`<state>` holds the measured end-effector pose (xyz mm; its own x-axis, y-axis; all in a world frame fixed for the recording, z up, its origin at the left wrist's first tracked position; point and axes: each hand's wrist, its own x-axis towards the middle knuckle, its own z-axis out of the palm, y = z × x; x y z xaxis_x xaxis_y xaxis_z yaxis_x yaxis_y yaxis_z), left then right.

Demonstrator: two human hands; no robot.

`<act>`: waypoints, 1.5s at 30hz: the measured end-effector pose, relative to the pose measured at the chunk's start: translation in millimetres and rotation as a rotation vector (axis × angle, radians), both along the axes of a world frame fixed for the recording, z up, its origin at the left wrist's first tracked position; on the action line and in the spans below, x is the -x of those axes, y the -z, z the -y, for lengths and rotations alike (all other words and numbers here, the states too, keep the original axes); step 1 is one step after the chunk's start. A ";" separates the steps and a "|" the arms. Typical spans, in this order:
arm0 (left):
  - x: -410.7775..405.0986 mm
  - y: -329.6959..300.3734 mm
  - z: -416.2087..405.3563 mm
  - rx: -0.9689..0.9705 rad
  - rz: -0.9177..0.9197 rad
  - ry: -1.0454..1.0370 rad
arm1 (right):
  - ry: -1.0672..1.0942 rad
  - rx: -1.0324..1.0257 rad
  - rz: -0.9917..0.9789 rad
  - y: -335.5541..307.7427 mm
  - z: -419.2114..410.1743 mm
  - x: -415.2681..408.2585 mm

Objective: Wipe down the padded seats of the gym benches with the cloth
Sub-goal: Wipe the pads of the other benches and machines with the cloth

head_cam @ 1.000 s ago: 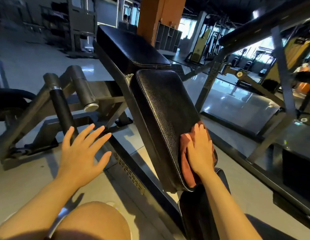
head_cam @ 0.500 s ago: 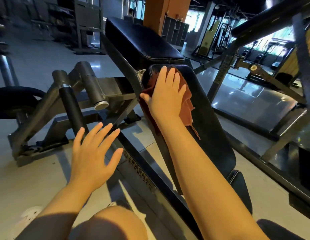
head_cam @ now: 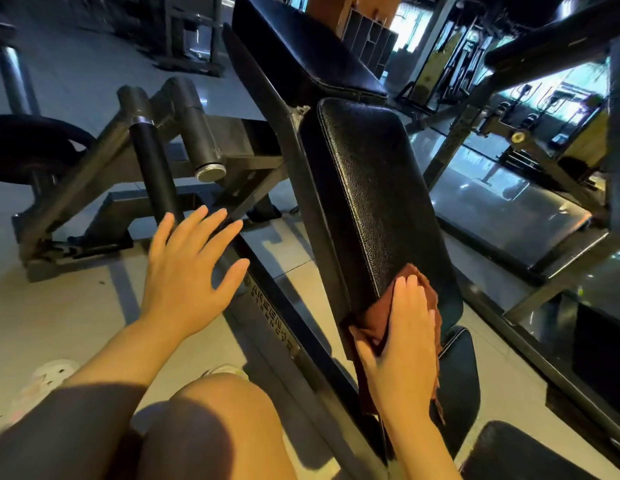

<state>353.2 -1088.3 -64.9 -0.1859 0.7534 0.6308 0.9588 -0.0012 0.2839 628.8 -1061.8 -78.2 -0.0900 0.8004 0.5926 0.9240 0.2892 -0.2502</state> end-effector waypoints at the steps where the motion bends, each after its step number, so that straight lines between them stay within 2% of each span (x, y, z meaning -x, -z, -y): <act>1: -2.5 -0.1 1.7 0.010 0.002 0.001 | -0.007 -0.011 0.026 4.0 1.7 -6.0; 5: -15.6 -2.7 3.9 0.046 -0.020 0.009 | -0.047 0.036 -0.037 -9.7 -11.5 2.3; 9: -17.8 -4.0 1.4 0.068 -0.036 -0.028 | -0.142 0.055 -0.078 -62.6 -45.7 45.8; 12: -18.7 -4.2 0.9 0.036 -0.023 -0.042 | -0.261 -0.008 -0.003 -117.8 -92.9 93.8; 15: -18.9 -5.3 0.0 0.016 0.021 -0.064 | -0.421 0.057 0.088 -164.3 -142.0 126.5; 17: -18.1 -4.5 0.2 0.030 0.015 -0.069 | -0.475 0.084 0.069 -176.6 -161.7 126.1; 20: -16.9 -3.9 1.6 0.055 -0.003 -0.063 | -0.470 0.096 -0.007 -164.3 -166.6 99.5; 26: -18.2 -5.8 3.1 0.097 -0.044 -0.054 | -0.274 0.210 -0.045 -95.1 -148.3 -12.3; 29: -19.3 -5.8 3.2 0.101 -0.056 -0.049 | -0.196 0.296 -0.139 -61.5 -122.1 -56.2; 33: -33.1 -7.2 5.3 0.053 0.013 -0.019 | -0.125 0.276 -0.226 -34.5 -65.8 -63.8; 35: -46.3 -8.3 7.4 0.018 0.006 0.057 | -0.175 0.281 -0.236 -28.9 -38.3 -53.6; 37: -57.6 -7.8 9.6 -0.030 -0.049 0.165 | -0.272 0.231 -0.151 -36.8 -22.9 -37.4; 39: -64.2 -8.2 11.2 -0.056 -0.074 0.252 | -0.347 0.115 0.028 -49.4 -23.9 -13.6; 41: -71.1 -8.2 15.1 -0.051 -0.066 0.293 | -0.338 0.016 0.171 -59.3 -29.0 15.1; 45: -82.6 -14.2 27.6 -0.072 -0.001 0.323 | -0.231 0.011 0.203 -51.3 -33.5 25.7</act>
